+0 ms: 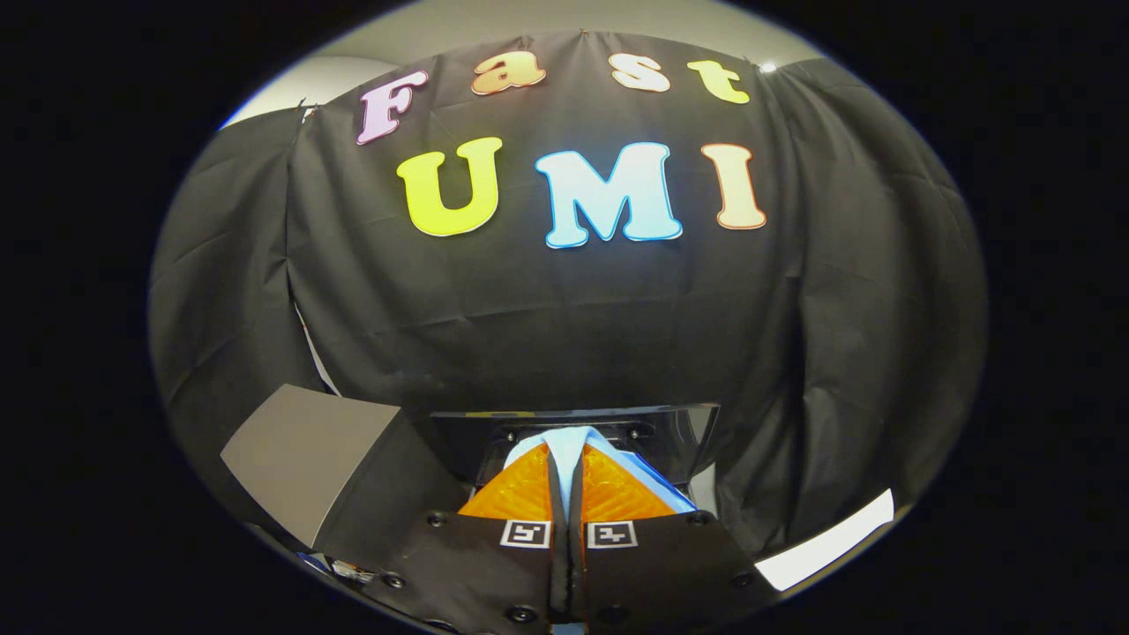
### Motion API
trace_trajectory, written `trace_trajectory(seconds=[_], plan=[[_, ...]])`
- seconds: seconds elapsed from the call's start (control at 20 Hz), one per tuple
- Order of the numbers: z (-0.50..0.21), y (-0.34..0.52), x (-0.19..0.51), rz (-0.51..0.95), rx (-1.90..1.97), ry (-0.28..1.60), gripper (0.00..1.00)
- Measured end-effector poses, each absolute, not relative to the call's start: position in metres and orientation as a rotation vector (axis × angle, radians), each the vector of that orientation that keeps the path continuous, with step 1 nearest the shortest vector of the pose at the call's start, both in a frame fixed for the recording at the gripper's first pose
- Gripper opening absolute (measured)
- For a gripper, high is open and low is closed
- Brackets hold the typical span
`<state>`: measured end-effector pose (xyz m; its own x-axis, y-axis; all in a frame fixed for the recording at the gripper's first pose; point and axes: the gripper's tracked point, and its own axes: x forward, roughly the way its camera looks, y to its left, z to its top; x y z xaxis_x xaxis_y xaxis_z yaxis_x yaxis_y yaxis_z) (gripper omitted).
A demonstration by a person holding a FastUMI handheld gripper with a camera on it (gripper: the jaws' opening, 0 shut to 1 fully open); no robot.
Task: Put the clothes into the washing machine and then close the washing machine lid.
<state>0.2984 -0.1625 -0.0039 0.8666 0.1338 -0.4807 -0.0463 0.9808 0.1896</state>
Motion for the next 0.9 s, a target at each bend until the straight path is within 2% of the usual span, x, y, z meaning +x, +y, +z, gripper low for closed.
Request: trace_trajectory(seconds=[0.35, 0.9], plan=[[-0.051, -0.144, 0.301, 0.128, 0.146, 0.587, 0.01], [-0.163, -0.126, 0.307, 0.138, 0.066, 0.757, 0.01]])
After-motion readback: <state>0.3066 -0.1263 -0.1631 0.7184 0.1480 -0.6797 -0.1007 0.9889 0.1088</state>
